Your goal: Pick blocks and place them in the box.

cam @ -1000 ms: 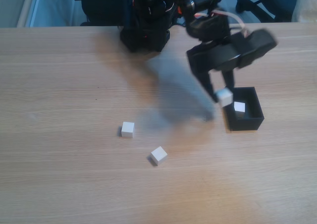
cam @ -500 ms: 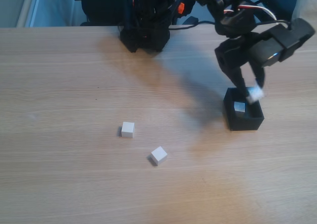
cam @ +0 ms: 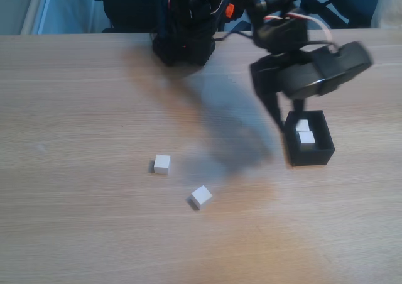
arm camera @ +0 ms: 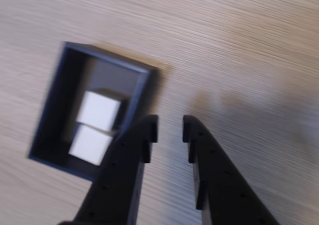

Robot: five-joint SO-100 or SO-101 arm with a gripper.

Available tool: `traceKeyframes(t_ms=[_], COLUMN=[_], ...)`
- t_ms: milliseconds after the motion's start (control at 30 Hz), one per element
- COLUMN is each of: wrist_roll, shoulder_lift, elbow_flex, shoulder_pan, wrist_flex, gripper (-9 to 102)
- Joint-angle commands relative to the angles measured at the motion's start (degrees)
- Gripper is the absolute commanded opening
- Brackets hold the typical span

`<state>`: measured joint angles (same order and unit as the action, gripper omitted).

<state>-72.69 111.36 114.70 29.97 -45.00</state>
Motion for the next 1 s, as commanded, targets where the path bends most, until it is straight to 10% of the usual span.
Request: traceKeyframes(t_ms=[0,267,967], wrist_roll=[-1.41,-11.87,-23.38], shoulder_lift=[5.01,7.29,-6.68], elbow_flex=[3.16,10.55,13.62], shoulder_pan=[-4.66,-15.82,-27.95], wrist_flex=[-0.79,-1.49,28.74], gripper=[0,2,15])
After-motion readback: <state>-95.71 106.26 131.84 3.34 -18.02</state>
